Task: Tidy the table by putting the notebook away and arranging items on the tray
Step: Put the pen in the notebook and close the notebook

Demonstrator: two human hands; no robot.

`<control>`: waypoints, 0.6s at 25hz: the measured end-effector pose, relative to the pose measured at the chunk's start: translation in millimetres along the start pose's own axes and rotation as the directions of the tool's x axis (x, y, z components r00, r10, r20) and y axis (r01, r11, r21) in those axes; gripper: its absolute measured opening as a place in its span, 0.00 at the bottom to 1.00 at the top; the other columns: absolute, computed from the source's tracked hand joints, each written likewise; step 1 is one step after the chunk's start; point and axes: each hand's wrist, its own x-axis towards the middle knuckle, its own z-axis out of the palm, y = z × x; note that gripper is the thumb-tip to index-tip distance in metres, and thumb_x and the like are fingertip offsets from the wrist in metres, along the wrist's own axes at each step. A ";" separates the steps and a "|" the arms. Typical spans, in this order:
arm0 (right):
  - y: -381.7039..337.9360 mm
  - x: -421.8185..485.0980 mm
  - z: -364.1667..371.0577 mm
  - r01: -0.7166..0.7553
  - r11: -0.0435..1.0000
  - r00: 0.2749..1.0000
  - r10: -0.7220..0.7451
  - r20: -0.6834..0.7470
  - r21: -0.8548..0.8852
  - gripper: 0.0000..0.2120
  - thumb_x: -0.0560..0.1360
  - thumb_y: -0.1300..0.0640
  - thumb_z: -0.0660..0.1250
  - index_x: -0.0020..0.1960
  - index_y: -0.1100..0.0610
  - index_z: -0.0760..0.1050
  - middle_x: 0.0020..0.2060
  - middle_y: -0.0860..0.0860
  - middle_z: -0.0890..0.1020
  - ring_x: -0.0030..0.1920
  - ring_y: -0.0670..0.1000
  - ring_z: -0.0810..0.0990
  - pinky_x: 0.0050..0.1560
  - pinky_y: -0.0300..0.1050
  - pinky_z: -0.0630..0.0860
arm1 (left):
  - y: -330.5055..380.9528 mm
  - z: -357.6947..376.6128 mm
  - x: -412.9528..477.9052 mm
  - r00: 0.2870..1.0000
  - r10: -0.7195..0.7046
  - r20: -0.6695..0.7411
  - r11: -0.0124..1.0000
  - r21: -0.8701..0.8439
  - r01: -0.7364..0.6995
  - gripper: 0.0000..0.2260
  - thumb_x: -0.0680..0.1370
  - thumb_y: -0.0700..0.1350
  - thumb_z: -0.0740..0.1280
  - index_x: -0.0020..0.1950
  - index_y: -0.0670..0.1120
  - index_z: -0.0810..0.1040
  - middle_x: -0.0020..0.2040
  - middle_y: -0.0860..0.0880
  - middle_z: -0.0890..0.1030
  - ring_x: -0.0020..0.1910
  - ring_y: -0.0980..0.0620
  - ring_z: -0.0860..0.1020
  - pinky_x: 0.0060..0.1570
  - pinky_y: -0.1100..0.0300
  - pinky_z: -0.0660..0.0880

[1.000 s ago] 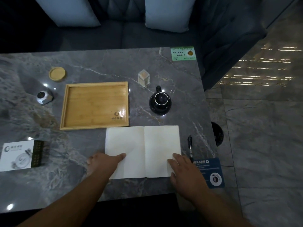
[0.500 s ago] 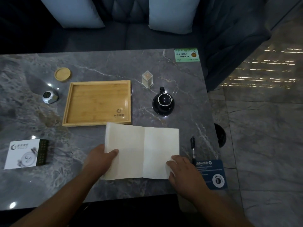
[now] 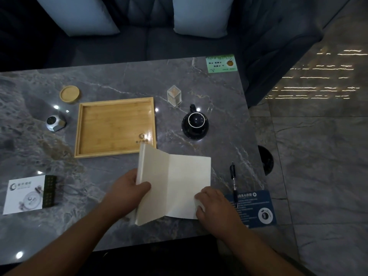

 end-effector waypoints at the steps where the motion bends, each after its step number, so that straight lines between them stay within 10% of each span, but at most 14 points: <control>1: 0.4 2.0 -1.4 -0.013 0.999 1.000 0.013 -0.002 0.030 0.16 0.75 0.52 0.63 0.61 0.53 0.78 0.58 0.52 0.77 0.58 0.54 0.75 0.59 0.49 0.76 | 7.4 4.3 -0.6 0.999 0.013 0.048 1.000 0.022 -0.014 0.19 0.72 0.52 0.68 0.63 0.55 0.77 0.52 0.54 0.83 0.48 0.56 0.81 0.45 0.55 0.76; 9: 11.7 6.7 -7.8 -0.119 0.972 0.993 0.114 0.034 0.202 0.16 0.78 0.52 0.65 0.65 0.52 0.77 0.61 0.51 0.79 0.60 0.51 0.76 0.61 0.44 0.72 | 48.5 68.6 7.1 0.971 0.018 0.238 0.985 0.165 -0.059 0.20 0.64 0.58 0.66 0.52 0.51 0.77 0.51 0.52 0.82 0.43 0.53 0.82 0.42 0.51 0.84; 15: 18.4 -0.1 -11.0 -0.321 0.845 0.947 0.296 0.125 0.429 0.09 0.81 0.50 0.64 0.60 0.45 0.79 0.56 0.45 0.83 0.52 0.45 0.80 0.55 0.44 0.79 | 49.6 121.7 31.2 0.940 -0.023 0.341 0.967 0.247 -0.066 0.28 0.75 0.55 0.64 0.74 0.49 0.66 0.58 0.52 0.76 0.47 0.52 0.79 0.37 0.57 0.84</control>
